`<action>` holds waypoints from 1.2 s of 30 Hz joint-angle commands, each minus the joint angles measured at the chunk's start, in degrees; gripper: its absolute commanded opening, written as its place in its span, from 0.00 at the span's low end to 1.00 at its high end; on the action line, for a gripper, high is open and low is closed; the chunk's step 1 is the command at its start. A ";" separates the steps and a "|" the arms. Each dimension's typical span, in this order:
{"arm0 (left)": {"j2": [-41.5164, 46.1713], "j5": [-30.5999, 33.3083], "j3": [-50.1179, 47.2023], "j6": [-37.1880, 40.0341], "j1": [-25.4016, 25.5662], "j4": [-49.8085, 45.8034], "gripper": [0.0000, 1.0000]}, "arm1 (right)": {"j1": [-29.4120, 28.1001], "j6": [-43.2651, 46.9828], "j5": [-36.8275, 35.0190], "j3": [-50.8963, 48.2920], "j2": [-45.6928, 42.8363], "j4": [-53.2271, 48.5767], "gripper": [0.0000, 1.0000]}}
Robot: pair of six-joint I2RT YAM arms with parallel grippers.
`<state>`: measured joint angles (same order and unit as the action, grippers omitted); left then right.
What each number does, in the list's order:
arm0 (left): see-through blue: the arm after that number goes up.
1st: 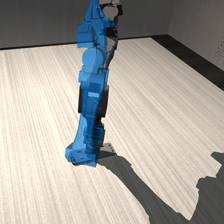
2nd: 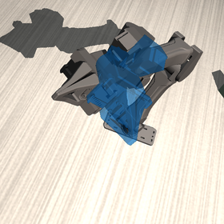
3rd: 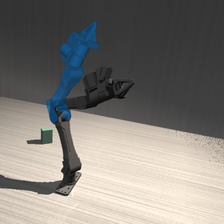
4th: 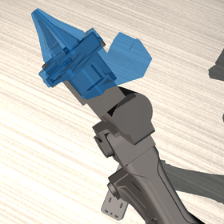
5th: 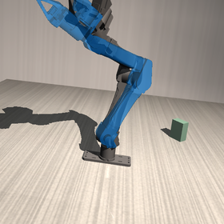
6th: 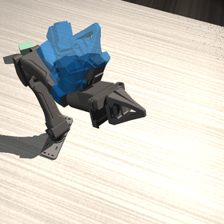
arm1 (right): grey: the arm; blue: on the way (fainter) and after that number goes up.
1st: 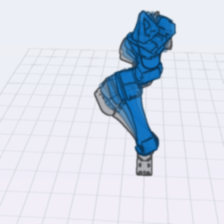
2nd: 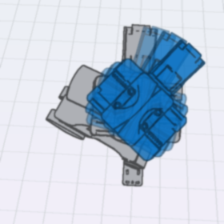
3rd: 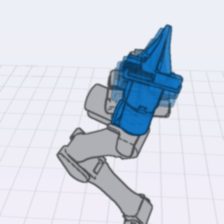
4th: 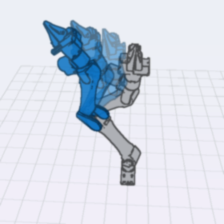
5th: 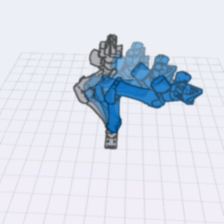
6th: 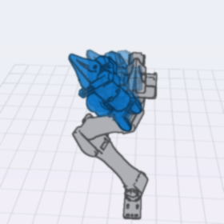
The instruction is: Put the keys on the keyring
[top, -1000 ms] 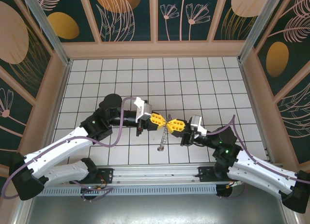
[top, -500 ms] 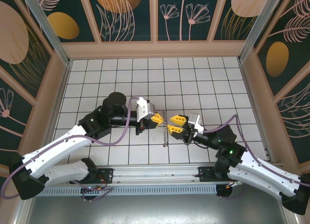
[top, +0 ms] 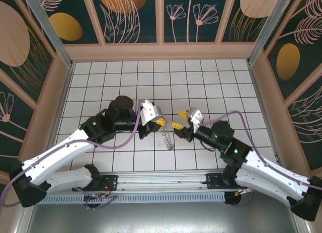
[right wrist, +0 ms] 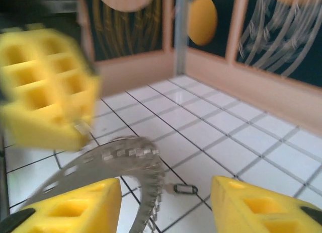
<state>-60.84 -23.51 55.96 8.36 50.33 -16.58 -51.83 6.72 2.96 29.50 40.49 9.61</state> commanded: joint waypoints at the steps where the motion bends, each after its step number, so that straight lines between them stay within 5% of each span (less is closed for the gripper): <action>1: 2.57 6.58 -4.59 -6.74 0.21 4.08 0.00 | 5.47 -5.27 1.93 3.81 6.61 0.39 0.57; 10: 16.74 29.33 -14.92 -20.58 0.14 3.34 0.00 | 15.35 -10.58 10.12 11.39 28.30 3.38 0.71; 17: 25.21 40.11 -22.59 -28.47 0.15 6.89 0.00 | 12.72 -5.48 14.30 25.21 48.95 -0.46 0.71; 25: 28.05 45.92 -25.42 -31.76 0.20 4.45 0.00 | 10.79 2.78 17.68 44.32 67.11 -15.52 0.64; 36: 34.97 47.58 -28.67 -32.35 0.19 0.75 0.00 | 6.76 4.39 16.64 53.70 77.51 -22.91 0.59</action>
<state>-26.59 23.27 27.68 -22.87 50.33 -16.29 -43.92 9.65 19.42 80.62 116.22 -9.63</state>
